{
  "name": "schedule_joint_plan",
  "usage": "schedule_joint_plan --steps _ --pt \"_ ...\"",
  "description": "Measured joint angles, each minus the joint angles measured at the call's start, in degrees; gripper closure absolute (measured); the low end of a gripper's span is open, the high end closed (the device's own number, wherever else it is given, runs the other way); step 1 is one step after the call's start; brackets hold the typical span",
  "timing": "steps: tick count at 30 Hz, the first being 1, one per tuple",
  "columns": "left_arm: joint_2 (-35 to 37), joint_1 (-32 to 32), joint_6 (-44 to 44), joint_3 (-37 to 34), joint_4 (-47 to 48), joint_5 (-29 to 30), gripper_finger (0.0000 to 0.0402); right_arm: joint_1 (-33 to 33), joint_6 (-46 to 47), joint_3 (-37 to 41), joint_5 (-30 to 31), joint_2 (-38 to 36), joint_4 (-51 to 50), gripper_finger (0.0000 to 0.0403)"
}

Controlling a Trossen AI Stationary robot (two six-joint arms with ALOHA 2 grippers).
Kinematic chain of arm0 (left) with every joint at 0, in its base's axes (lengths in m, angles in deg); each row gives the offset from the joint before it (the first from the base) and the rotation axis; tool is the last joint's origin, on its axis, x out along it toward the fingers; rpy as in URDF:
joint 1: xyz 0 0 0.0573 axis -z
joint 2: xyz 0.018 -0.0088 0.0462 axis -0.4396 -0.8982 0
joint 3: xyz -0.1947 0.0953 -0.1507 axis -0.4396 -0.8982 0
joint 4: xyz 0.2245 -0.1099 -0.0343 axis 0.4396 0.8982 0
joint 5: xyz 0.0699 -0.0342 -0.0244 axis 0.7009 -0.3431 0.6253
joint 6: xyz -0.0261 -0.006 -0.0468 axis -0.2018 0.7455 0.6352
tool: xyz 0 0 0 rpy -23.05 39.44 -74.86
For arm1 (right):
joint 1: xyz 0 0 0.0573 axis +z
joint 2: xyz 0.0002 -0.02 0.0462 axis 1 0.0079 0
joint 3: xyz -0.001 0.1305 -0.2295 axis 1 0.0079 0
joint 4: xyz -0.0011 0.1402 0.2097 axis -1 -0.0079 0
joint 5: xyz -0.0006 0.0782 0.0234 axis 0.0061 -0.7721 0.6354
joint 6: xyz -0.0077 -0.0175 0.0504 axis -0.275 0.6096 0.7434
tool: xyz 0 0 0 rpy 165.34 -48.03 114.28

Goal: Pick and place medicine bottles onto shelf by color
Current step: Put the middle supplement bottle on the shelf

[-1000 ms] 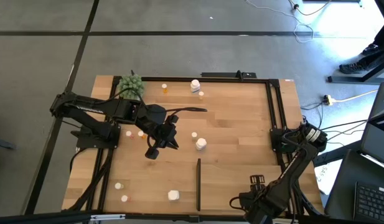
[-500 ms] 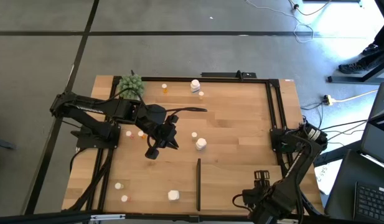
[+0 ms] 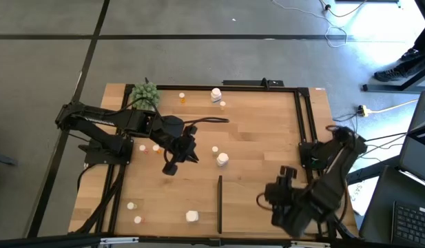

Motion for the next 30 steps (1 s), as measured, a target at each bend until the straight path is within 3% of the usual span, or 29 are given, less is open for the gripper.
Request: schedule_joint_plan --steps 6,15,25,30 --pt "0.0 0.0 0.0 0.0 0.0 3.1 0.0374 -6.8 -6.4 0.0 0.2 -5.2 0.0 0.0185" --pt "0.0 0.0 0.0 0.0 -0.1 3.2 0.0374 -18.9 -27.9 0.0 0.4 -8.3 0.2 0.0185" --pt "0.0 0.0 1.7 0.0 -3.9 3.2 0.0374 -27.5 -46.7 0.3 -7.0 -8.3 5.5 0.0185" --pt "0.0 -2.0 10.9 0.0 -2.5 3.2 0.0374 -30.5 -54.9 0.3 -9.8 -8.9 7.5 0.0185"
